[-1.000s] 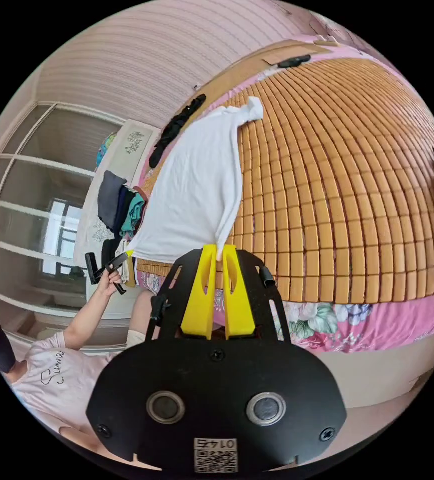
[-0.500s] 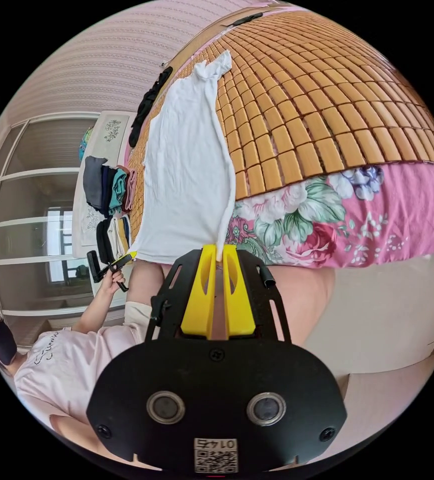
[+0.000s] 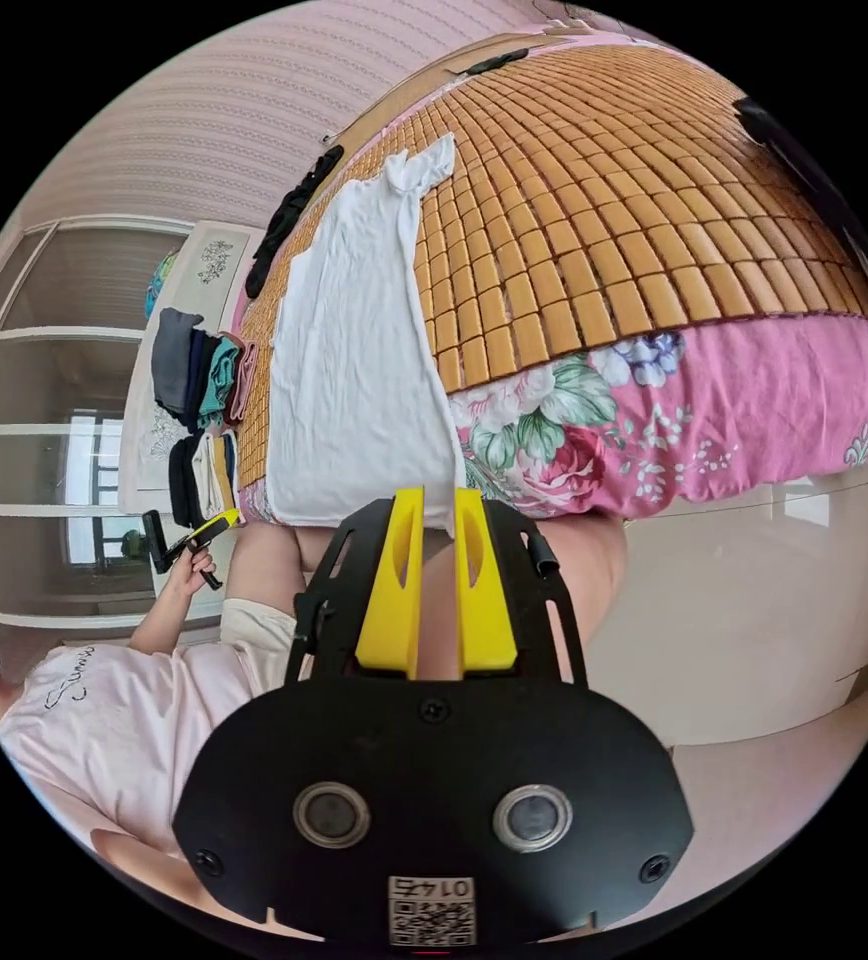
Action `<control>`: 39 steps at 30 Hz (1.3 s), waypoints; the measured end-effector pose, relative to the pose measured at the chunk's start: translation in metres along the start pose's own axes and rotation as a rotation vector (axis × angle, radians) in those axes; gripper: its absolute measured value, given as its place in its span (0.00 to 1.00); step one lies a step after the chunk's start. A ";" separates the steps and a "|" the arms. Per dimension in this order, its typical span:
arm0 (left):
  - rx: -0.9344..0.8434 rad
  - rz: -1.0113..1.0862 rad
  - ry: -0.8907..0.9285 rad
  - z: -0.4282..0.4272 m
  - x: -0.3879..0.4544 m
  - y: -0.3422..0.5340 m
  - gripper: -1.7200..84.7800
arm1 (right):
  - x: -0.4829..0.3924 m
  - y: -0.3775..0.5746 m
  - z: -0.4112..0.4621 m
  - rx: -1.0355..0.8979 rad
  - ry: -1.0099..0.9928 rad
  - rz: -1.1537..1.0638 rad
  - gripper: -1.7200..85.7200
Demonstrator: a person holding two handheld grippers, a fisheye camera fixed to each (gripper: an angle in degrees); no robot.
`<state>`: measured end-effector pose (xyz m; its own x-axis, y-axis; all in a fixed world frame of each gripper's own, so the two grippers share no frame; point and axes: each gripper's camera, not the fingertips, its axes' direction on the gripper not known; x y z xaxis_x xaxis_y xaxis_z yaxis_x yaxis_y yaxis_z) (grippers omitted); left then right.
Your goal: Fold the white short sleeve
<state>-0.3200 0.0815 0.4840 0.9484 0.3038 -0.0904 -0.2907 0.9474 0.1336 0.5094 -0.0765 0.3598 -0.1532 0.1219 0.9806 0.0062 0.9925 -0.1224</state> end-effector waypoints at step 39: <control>-0.001 0.740 -0.102 0.376 0.403 -0.400 0.02 | -0.008 -0.227 0.081 0.343 0.142 -0.223 0.02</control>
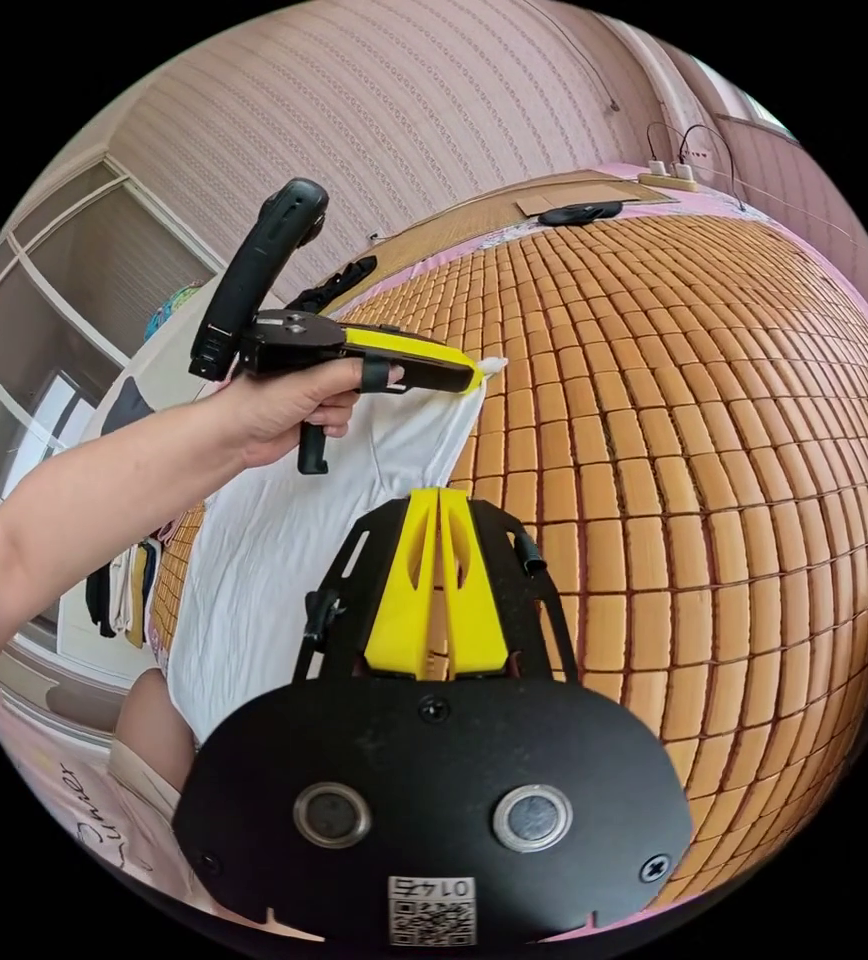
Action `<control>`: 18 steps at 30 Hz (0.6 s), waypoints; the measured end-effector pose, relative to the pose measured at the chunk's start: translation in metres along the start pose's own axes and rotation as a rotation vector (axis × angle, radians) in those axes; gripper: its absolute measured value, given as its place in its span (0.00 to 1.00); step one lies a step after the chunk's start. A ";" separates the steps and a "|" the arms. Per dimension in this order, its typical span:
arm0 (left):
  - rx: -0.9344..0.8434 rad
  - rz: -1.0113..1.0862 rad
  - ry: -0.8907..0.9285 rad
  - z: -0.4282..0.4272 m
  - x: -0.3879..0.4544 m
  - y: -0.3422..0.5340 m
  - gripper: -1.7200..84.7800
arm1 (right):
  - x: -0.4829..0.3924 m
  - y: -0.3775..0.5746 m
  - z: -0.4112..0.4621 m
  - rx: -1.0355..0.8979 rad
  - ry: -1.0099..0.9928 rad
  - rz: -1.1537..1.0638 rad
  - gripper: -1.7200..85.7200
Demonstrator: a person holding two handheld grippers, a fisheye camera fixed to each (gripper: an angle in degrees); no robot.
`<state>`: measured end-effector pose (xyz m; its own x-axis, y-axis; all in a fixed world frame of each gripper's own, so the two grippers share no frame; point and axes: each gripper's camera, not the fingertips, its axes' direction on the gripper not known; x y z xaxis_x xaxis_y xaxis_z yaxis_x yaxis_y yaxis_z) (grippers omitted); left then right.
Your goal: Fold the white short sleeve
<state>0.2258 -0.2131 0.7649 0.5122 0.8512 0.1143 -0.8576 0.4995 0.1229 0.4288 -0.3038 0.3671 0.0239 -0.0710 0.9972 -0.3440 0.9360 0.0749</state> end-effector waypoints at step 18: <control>0.305 0.001 0.034 -0.172 -0.060 0.135 0.11 | -0.031 -0.011 0.027 -0.090 0.145 -0.017 0.03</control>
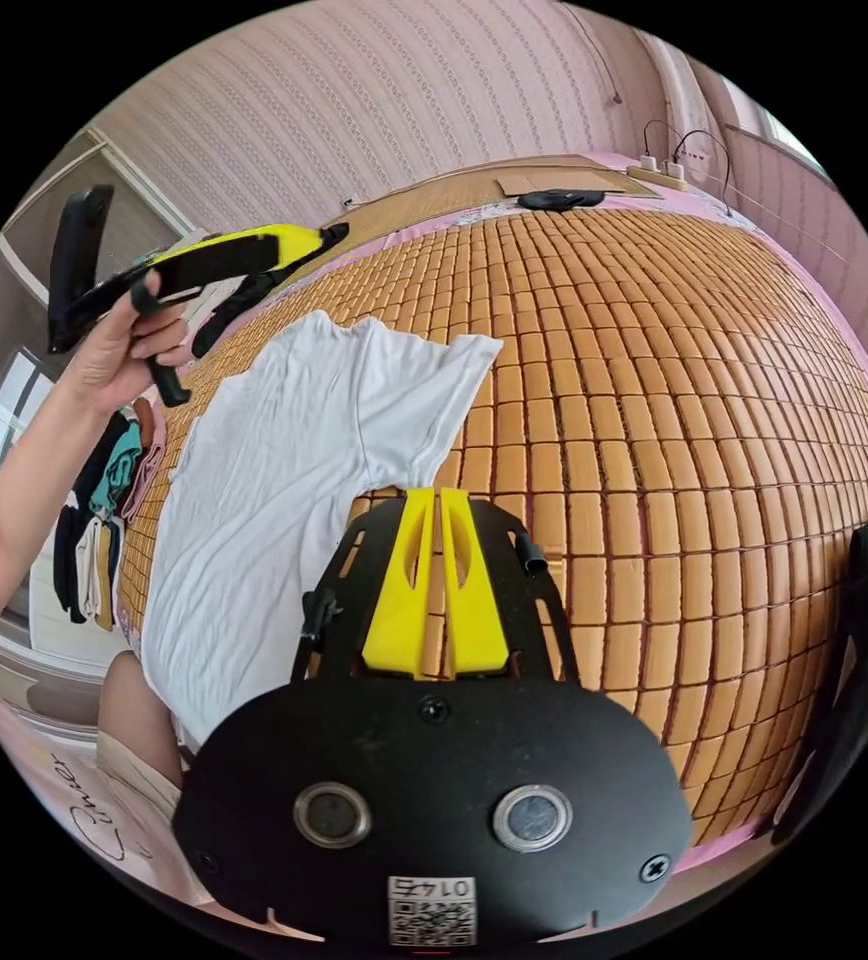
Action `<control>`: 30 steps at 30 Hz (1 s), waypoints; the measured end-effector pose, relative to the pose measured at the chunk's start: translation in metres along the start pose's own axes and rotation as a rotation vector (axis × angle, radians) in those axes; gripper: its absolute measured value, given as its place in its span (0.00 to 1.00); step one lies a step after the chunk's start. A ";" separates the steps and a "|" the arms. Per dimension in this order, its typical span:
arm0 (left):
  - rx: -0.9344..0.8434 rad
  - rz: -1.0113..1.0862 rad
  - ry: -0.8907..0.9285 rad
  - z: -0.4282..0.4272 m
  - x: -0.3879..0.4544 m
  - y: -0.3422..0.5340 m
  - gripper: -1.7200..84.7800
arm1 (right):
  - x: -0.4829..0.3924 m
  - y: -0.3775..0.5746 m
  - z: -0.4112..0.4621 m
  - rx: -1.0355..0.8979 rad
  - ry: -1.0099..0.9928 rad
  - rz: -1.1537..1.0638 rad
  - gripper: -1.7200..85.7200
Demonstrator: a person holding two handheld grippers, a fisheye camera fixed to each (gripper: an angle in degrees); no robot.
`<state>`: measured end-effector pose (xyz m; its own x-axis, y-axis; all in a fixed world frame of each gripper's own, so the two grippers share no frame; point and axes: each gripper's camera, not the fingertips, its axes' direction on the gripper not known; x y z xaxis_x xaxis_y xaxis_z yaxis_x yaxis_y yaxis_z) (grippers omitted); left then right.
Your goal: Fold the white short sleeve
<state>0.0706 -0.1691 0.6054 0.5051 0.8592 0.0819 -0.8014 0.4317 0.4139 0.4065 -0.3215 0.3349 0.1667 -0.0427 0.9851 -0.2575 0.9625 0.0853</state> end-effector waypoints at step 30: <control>-0.120 -0.806 -0.205 -0.182 -0.215 0.434 0.09 | -0.514 -0.141 0.283 -0.352 0.064 -0.766 0.10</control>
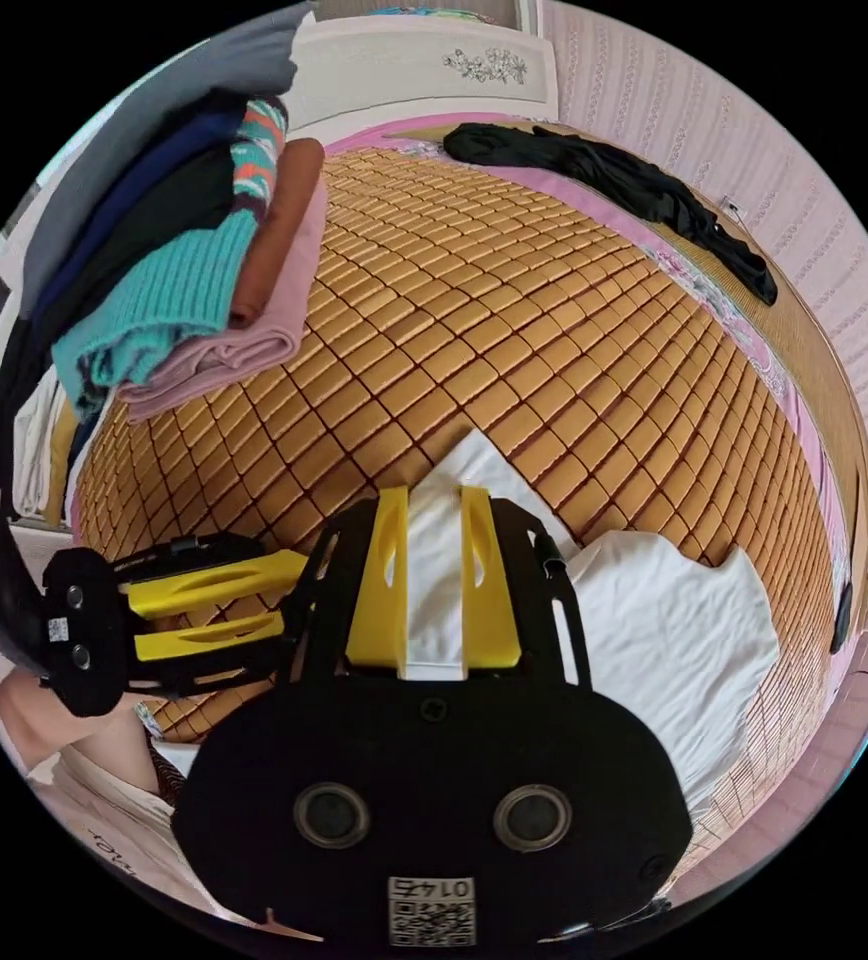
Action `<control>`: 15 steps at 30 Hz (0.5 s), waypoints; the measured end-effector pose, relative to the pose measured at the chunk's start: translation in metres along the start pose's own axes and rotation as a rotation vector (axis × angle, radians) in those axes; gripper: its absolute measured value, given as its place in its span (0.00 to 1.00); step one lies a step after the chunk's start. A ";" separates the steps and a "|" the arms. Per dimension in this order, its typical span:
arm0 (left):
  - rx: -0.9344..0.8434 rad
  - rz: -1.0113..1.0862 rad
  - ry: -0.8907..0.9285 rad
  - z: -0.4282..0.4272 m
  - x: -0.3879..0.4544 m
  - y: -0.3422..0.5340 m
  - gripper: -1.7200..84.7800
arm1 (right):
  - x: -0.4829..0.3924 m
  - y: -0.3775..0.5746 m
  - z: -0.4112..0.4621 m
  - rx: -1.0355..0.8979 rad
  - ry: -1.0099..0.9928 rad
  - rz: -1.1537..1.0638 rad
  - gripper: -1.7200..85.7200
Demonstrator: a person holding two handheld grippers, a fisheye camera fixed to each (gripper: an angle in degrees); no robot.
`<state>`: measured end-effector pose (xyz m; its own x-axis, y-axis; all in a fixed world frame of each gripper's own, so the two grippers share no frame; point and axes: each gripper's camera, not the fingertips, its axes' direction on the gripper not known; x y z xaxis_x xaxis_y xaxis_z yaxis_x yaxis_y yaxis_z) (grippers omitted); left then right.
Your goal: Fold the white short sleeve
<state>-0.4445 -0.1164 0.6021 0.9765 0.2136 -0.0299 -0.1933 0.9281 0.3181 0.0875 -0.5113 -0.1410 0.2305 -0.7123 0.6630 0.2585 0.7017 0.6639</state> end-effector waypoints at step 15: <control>0.013 -0.085 0.070 -0.027 -0.038 0.001 0.03 | -0.014 -0.036 -0.005 -0.013 -0.045 -0.118 0.04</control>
<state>-0.4841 -0.1157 0.5779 0.9802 0.1551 -0.1233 -0.1080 0.9398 0.3242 0.0797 -0.5269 -0.1760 0.1553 -0.7879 0.5958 0.2939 0.6127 0.7336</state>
